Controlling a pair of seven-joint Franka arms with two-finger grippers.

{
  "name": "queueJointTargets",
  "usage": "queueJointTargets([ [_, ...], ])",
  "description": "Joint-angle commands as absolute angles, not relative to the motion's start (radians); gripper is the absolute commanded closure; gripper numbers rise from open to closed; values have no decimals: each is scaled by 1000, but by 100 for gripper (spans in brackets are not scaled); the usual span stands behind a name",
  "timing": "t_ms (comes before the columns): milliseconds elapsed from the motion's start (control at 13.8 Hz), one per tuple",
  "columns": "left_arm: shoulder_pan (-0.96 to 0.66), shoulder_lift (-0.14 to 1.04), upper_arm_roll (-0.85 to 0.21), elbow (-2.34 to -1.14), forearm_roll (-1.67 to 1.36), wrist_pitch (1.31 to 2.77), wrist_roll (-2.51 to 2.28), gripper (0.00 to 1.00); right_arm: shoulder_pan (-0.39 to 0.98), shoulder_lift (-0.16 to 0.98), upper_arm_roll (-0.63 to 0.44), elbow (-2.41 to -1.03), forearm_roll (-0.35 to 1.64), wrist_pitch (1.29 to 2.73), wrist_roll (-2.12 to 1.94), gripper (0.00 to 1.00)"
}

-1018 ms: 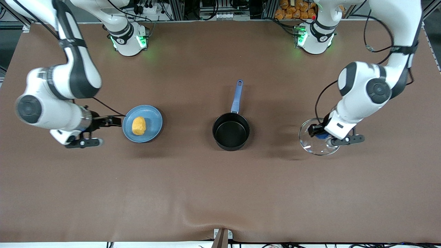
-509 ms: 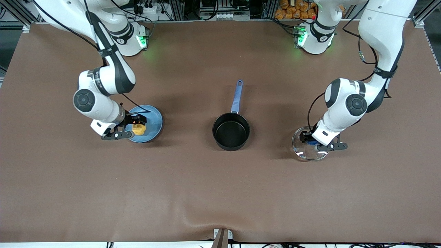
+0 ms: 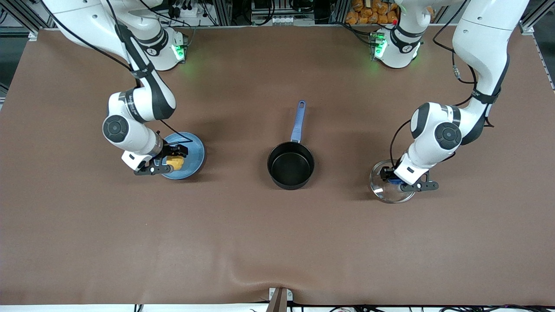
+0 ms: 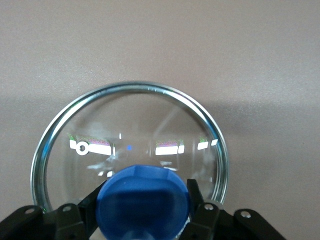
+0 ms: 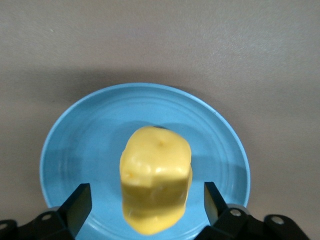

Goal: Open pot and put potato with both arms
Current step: 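Lower the lid onto the table while the right gripper grasps the potato, then carry the potato over the pot while the left gripper releases the lid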

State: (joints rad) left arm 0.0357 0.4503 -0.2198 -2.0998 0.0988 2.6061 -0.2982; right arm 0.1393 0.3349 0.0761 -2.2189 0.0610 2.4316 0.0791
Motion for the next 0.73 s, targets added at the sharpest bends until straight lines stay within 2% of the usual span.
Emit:
queueJointTargets([
  [0, 41, 448, -224, -2100, 124, 2619, -293, 28, 138, 333, 74, -2241, 64, 2468, 80, 21],
  [73, 41, 448, -224, -2100, 124, 2619, -293, 28, 137, 333, 74, -2241, 64, 2465, 80, 36],
  [145, 43, 446, -224, -2100, 124, 2619, -293, 28, 137, 333, 74, -2240, 64, 2462, 80, 66],
  [291, 44, 434, -224, -2100, 126, 2615, -295, 27, 140, 333, 75, -2235, 66, 2450, 80, 97],
  [436, 45, 375, -225, -2100, 126, 2602, -301, 27, 147, 322, 77, -2188, 69, 2384, 83, 100],
  [655, 49, 226, -227, -2085, 126, 2438, -284, 29, 207, 330, 77, -1955, 74, 2139, 205, 100],
])
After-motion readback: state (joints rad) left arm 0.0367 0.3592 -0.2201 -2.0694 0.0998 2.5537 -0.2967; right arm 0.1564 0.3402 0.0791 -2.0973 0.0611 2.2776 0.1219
